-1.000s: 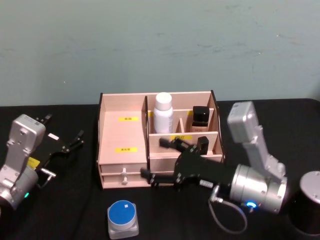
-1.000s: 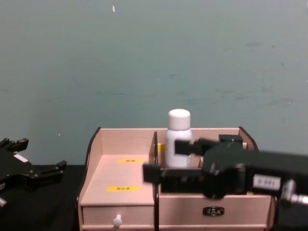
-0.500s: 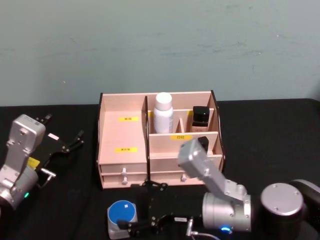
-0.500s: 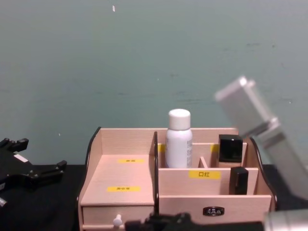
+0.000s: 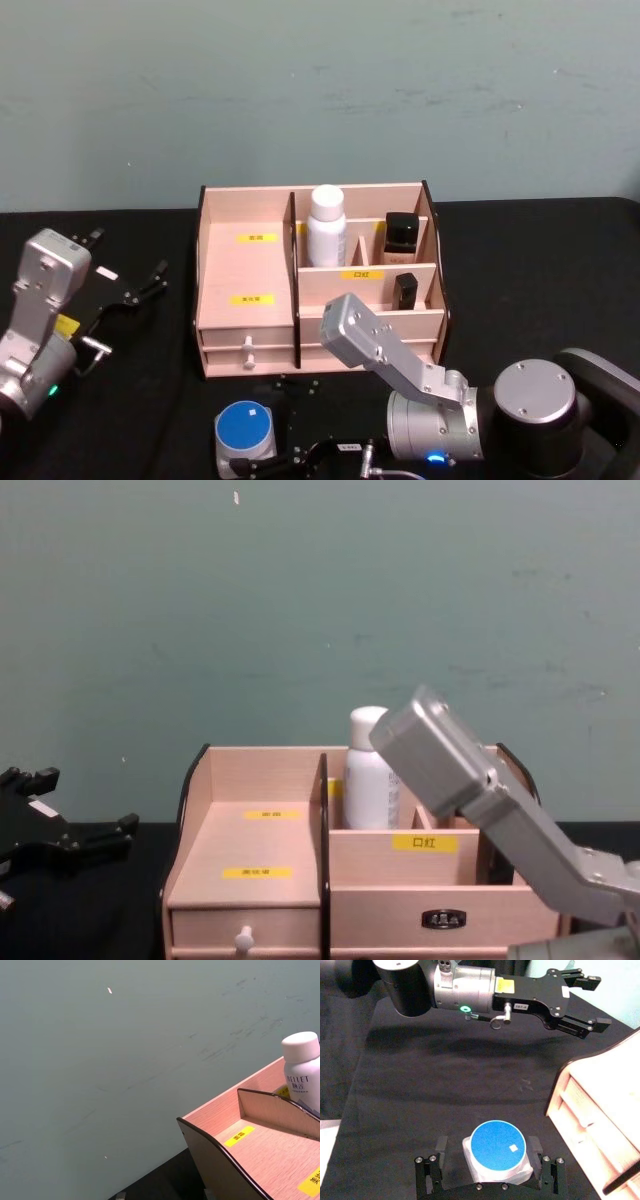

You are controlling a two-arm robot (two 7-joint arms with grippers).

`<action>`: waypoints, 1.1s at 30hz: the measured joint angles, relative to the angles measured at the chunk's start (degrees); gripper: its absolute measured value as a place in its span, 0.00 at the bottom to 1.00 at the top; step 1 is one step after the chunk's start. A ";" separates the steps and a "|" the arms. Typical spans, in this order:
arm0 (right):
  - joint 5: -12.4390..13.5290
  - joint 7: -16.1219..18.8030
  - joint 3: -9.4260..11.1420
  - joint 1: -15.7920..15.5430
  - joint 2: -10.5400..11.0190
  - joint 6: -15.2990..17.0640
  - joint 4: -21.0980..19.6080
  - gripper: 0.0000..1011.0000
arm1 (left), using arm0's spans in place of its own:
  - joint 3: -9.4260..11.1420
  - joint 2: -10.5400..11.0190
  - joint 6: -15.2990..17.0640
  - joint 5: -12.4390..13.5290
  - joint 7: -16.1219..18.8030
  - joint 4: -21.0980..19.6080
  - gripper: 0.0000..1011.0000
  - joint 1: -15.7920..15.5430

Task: Pick up the facial cleanser and watermelon frost from the table and place them into the tiered storage box.

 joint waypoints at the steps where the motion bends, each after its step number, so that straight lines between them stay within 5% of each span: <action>1: -0.08 -0.08 0.00 0.05 -0.07 0.00 0.11 0.99 | 0.00 0.00 0.00 0.00 0.00 0.00 1.00 0.00; 33: -1.37 1.11 -1.47 4.33 -6.39 -1.12 10.19 0.99 | 0.00 0.00 0.00 0.00 0.00 0.00 1.00 0.00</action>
